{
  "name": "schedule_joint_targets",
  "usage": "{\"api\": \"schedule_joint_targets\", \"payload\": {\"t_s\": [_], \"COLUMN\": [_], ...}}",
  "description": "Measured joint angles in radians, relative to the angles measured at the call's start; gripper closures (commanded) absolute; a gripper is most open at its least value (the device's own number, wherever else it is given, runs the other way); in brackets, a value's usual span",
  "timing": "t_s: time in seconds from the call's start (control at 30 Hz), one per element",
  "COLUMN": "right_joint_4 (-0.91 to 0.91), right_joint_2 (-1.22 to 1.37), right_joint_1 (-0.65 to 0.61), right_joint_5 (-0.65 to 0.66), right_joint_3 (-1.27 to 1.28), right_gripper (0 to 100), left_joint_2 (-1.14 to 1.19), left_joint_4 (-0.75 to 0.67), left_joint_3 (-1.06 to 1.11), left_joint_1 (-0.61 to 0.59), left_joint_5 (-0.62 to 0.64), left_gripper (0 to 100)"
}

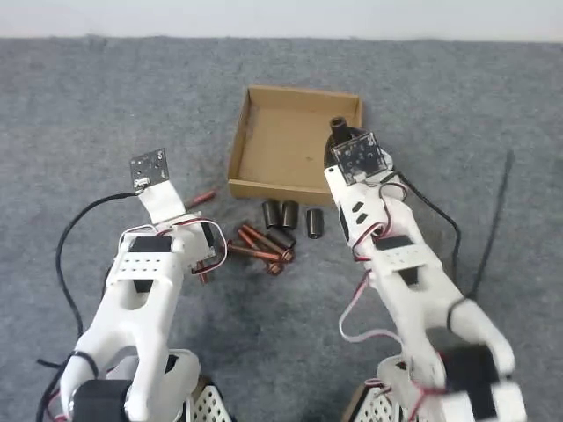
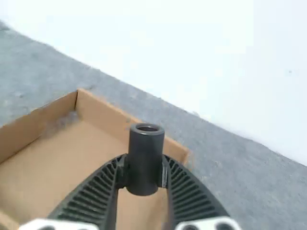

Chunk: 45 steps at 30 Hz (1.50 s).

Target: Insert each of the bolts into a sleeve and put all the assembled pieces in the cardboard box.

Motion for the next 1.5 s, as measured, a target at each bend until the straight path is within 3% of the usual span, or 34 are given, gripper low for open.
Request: {"api": "schedule_joint_targets", "payload": {"t_s": [0.17, 0.43, 0.73, 1.03, 1.3, 1.5], "right_joint_4": [-0.321, -0.545, -0.799, -1.046, -1.060, -0.988], "right_joint_2": [0.201, 0.256, 0.256, 0.256, 0.255, 0.255], "right_joint_1": [-0.026, -0.041, -0.141, -0.158, -0.161, -0.249], "right_joint_5": [-0.172, -0.359, -0.376, -0.376, -0.377, -0.377], "right_joint_3": [0.000, 0.094, 0.356, 0.589, 0.592, 0.592], "right_gripper": [99.1, 99.1, 99.1, 99.1, 99.1, 99.1], "left_joint_2": [0.000, 0.000, 0.000, 0.000, 0.000, 0.000], "left_joint_4": [0.000, 0.000, -0.023, -0.025, -0.025, -0.025], "left_joint_3": [0.000, 0.000, 0.009, 0.012, 0.012, 0.012], "left_joint_1": [0.000, 0.000, -0.002, -0.002, 0.006, 0.006], "left_joint_5": [0.000, 0.000, 0.000, 0.000, 0.000, 0.000], "left_gripper": [99, 99, 99, 99, 99, 99]}}
